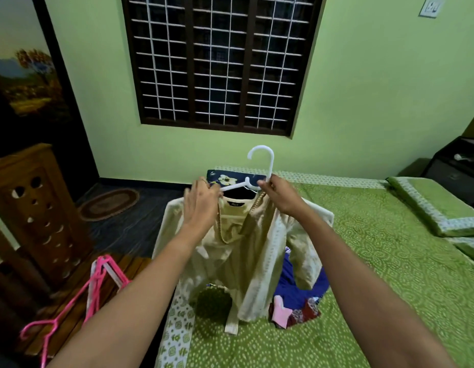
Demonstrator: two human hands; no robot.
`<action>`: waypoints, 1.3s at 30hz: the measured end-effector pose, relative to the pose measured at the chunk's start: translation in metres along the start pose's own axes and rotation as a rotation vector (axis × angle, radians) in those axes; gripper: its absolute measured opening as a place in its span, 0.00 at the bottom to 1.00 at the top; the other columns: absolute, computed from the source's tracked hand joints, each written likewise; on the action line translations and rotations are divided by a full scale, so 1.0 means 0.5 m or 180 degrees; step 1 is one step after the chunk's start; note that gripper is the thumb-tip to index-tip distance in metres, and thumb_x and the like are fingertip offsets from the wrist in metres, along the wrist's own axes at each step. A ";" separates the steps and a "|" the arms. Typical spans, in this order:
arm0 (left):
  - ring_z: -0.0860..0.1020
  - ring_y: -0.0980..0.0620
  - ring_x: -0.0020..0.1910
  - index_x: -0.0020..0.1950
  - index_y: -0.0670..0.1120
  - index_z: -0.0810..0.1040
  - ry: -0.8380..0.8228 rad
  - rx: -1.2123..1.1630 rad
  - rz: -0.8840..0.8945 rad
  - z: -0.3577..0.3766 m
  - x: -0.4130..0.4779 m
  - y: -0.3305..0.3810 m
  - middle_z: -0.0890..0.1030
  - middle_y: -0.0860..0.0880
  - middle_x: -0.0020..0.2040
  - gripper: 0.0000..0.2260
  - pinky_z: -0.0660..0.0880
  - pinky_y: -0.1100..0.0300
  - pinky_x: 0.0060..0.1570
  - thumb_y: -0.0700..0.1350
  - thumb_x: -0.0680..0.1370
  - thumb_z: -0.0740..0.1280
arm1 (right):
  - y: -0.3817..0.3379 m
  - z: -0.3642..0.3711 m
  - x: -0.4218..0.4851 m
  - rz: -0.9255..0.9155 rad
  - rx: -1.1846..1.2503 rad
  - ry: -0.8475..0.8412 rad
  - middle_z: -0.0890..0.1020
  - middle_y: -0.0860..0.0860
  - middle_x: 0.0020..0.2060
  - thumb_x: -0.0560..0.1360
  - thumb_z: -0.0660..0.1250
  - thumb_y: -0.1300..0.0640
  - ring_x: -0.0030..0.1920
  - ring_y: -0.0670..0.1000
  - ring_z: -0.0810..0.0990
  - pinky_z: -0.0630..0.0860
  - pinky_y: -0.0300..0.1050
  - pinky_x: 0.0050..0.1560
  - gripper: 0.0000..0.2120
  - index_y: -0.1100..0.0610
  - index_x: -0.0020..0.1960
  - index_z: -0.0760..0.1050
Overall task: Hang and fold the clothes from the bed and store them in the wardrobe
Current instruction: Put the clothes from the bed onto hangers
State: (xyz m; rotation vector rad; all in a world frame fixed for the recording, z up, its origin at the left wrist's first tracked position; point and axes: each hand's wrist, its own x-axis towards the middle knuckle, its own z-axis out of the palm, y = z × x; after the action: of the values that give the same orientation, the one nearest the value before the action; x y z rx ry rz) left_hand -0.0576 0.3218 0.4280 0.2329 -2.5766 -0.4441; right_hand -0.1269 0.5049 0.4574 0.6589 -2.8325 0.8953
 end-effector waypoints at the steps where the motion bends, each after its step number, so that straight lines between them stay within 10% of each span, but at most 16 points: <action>1: 0.70 0.45 0.56 0.55 0.47 0.77 0.0146 0.0041 0.0010 -0.003 0.007 -0.005 0.73 0.43 0.58 0.10 0.65 0.49 0.56 0.47 0.81 0.57 | 0.002 -0.005 -0.001 -0.0100 -0.0087 -0.0092 0.77 0.53 0.41 0.81 0.56 0.47 0.45 0.56 0.75 0.68 0.48 0.46 0.16 0.60 0.54 0.71; 7: 0.74 0.46 0.59 0.56 0.45 0.77 0.0549 0.0252 -0.0011 -0.028 0.052 -0.038 0.79 0.46 0.56 0.10 0.58 0.40 0.67 0.44 0.80 0.59 | 0.075 -0.052 -0.007 0.0521 -0.1516 -0.0825 0.77 0.61 0.57 0.80 0.57 0.54 0.55 0.60 0.76 0.71 0.49 0.51 0.13 0.60 0.60 0.71; 17: 0.77 0.40 0.51 0.56 0.39 0.76 0.0618 -0.0140 -0.0042 -0.016 0.041 -0.040 0.79 0.40 0.49 0.09 0.59 0.42 0.68 0.39 0.80 0.58 | -0.017 -0.023 0.010 -0.0254 0.0248 0.0469 0.78 0.59 0.44 0.80 0.59 0.59 0.44 0.56 0.74 0.59 0.42 0.37 0.10 0.65 0.52 0.75; 24: 0.76 0.39 0.45 0.58 0.37 0.74 0.0407 -0.0447 0.0445 -0.028 0.019 0.020 0.79 0.37 0.47 0.11 0.68 0.51 0.43 0.42 0.81 0.59 | -0.003 -0.036 -0.010 -0.0353 -0.0313 0.0900 0.77 0.52 0.46 0.82 0.51 0.54 0.48 0.51 0.71 0.58 0.51 0.66 0.13 0.58 0.54 0.71; 39: 0.77 0.39 0.47 0.54 0.36 0.80 0.0728 -0.0898 -0.0021 -0.063 -0.196 0.190 0.79 0.37 0.48 0.09 0.69 0.56 0.48 0.33 0.76 0.63 | 0.102 -0.126 -0.258 -0.0385 -0.0266 0.1210 0.77 0.54 0.47 0.82 0.51 0.54 0.48 0.52 0.68 0.54 0.44 0.48 0.12 0.57 0.53 0.72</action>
State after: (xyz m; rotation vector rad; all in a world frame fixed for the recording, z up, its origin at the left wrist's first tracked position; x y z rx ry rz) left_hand 0.0349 0.4258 0.4425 0.1801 -2.2597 -0.7313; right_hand -0.0345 0.6263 0.4544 0.5721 -2.4509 0.7813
